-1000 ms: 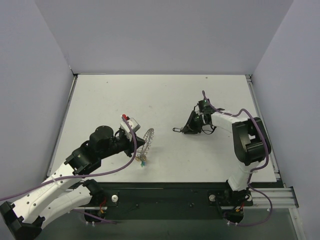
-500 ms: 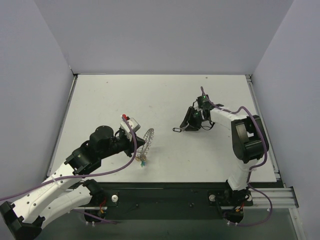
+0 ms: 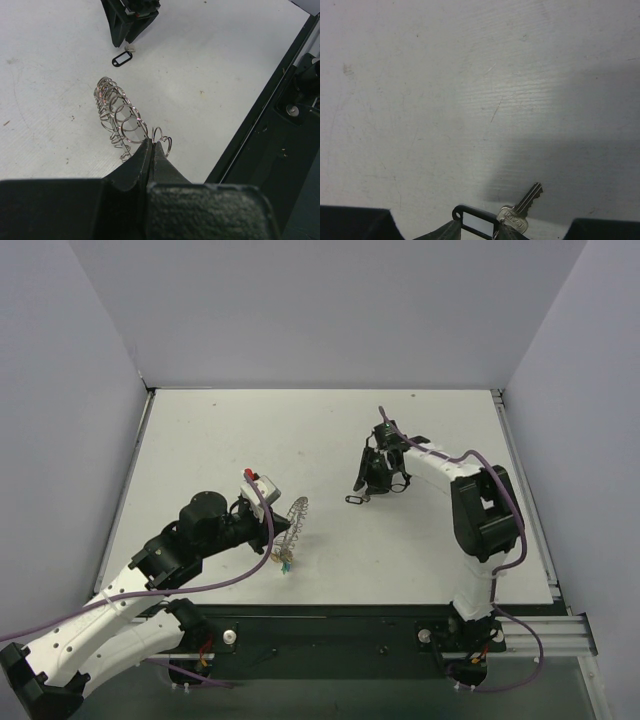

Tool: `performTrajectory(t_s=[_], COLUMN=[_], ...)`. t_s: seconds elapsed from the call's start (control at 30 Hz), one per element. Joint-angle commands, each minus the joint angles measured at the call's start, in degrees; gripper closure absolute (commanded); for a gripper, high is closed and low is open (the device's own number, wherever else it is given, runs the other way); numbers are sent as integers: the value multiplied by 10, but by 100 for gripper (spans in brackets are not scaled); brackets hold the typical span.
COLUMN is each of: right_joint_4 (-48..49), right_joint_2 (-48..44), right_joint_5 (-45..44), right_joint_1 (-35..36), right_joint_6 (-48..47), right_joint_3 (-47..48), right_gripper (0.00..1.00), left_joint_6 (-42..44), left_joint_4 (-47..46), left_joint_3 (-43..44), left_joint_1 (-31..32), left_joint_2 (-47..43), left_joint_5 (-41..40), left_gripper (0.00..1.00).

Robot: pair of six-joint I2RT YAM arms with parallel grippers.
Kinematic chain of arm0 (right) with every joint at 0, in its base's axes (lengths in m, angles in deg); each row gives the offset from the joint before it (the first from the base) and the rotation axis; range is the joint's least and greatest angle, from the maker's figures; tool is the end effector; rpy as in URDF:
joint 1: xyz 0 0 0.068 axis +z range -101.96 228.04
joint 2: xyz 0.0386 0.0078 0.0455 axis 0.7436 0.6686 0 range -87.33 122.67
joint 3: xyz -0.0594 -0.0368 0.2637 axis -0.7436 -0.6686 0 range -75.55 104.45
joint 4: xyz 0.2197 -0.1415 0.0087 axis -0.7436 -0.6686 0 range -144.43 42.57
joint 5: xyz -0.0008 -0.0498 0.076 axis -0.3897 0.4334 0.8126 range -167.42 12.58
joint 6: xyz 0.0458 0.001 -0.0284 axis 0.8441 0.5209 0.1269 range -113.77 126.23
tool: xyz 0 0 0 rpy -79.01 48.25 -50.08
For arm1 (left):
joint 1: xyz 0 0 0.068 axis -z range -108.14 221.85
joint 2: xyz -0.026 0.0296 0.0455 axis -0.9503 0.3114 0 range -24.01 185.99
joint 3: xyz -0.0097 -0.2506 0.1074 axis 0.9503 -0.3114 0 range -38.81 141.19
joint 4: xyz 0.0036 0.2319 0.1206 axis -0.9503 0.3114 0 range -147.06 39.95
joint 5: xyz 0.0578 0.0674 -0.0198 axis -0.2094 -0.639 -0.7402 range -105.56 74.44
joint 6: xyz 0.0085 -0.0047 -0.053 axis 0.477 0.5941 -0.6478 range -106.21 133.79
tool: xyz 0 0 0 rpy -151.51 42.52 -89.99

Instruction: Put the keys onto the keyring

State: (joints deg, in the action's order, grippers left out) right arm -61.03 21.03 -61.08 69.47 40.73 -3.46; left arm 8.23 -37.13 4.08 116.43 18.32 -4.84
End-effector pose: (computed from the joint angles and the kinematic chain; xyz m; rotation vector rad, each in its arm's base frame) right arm 0.3741 0.1576 0.1848 0.1573 2.5469 0.7594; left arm 0.1179 -0.1255 0.3176 0.7828 1.8170 -0.7603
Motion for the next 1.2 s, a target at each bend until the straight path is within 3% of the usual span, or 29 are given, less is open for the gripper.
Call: performTrajectory(t_s=[0.0, 0.3, 0.57, 0.83, 1.17], right_joint_4=[-77, -96, -95, -91, -82], right_joint_2=[17, 26, 46, 55, 53], right_joint_5=[-81, -114, -94, -78, -54], right_joint_1=[19, 28, 31, 30, 29], right_joint_6=[-22, -30, -30, -29, -29], right_joint_3=[39, 53, 66, 69, 65], right_gripper=[65, 68, 78, 80, 100], left_joint_6=[0, 0, 0, 1, 0], left_joint_4=[-46, -50, -49, -50, -48], left_joint_3=[10, 10, 9, 9, 8], left_joint_1=[4, 5, 6, 6, 7], left_joint_2=[-12, -12, -13, -14, -15], left_joint_5=[3, 6, 6, 7, 7], left_gripper=[100, 100, 100, 100, 100])
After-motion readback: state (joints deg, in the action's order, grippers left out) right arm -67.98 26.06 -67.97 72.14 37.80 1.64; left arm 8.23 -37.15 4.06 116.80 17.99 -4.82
